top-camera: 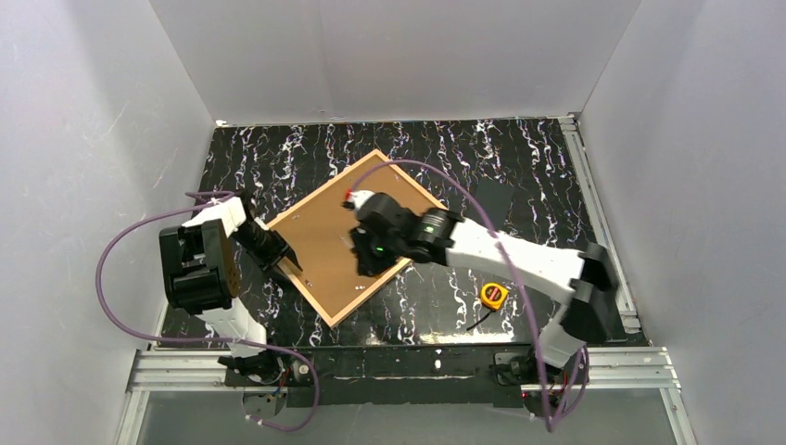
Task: Take the photo out of the frame
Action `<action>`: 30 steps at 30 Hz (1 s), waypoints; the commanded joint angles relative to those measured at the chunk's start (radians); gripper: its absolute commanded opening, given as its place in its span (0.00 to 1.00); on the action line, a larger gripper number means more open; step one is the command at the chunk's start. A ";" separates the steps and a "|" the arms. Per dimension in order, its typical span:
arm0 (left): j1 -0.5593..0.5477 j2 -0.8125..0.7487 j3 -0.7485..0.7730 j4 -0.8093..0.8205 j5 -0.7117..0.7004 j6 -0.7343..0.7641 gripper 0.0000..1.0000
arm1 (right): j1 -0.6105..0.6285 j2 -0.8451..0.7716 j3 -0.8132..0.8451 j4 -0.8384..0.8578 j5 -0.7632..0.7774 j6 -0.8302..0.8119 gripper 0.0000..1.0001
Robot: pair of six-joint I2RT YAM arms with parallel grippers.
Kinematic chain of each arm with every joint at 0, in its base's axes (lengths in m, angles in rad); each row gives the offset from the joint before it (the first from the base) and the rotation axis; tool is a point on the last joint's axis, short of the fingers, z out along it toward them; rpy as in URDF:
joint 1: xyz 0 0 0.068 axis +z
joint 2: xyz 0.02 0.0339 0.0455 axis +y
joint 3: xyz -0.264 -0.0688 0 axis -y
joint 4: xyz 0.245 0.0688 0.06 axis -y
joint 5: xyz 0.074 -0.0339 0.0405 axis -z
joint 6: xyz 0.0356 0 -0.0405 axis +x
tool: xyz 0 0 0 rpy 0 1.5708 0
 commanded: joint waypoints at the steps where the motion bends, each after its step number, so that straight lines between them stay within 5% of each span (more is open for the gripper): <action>1: 0.000 -0.090 -0.036 -0.076 0.079 0.000 0.41 | -0.033 -0.182 -0.356 0.089 0.155 0.087 0.01; 6: -0.032 -0.148 -0.046 -0.064 0.085 0.010 0.47 | -0.041 -0.439 -0.739 0.213 0.217 0.261 0.01; 10: -0.057 -0.229 -0.046 -0.052 0.105 0.047 0.49 | -0.066 -0.614 -0.877 0.178 0.286 0.357 0.01; 21: -0.332 -0.447 -0.025 0.121 0.195 0.006 0.64 | -0.185 -1.032 -0.971 -0.108 0.435 0.537 0.01; 30: -0.431 -0.309 0.268 0.154 0.197 -0.025 0.87 | -0.220 -1.277 -0.970 -0.312 0.531 0.653 0.01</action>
